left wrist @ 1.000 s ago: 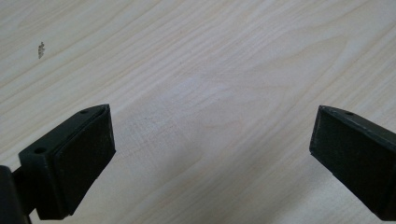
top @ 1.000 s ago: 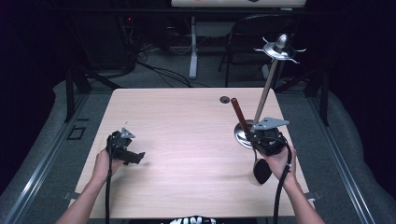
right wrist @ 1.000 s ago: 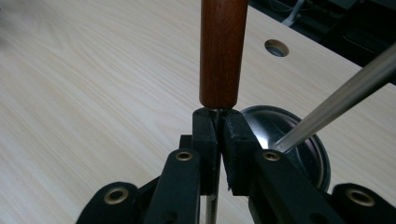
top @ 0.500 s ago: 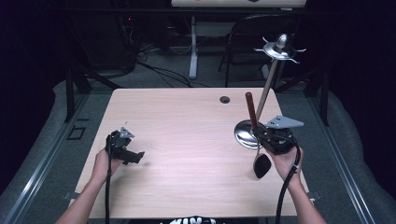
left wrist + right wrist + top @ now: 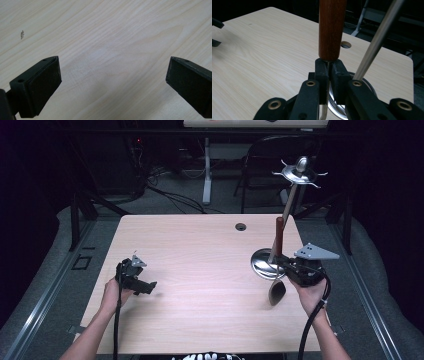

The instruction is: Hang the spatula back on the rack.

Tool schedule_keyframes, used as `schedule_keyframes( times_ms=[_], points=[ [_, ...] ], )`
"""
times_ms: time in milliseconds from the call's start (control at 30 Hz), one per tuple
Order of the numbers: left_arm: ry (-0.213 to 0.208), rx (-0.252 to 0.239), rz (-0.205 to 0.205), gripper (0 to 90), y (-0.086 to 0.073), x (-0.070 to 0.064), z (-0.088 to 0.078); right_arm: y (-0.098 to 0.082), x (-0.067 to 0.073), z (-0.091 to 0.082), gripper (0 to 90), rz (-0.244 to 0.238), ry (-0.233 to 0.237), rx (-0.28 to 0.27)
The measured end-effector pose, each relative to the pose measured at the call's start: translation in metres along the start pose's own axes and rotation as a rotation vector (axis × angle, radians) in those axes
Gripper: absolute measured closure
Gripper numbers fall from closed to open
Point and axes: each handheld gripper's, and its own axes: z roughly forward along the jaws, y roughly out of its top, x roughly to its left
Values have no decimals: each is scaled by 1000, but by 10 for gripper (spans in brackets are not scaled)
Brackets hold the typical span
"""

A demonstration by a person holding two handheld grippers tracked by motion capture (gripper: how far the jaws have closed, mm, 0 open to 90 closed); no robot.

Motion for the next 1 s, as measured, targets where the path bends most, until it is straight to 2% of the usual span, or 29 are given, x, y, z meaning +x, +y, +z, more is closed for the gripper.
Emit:
schedule_keyframes(
  times_ms=[133, 333, 567, 800, 1000],
  points=[
    [7, -10, 8, 0, 3, -2, 1, -1, -2, -3, 849, 7, -10, 0],
    [-15, -8, 15, 0, 6, -4, 4, 0, -8, -8, 849, 20, -32, -7],
    [-3, -14, 20, 0, 7, -5, 3, 3, -16, -13, 848, 36, -60, -18],
    [-10, -11, 28, 0, 8, -7, 5, 5, -25, -16, 848, 42, -79, -14],
    [-9, -7, 33, 1, 8, -6, 5, 8, -31, -16, 847, 51, -64, 8]
  ],
)
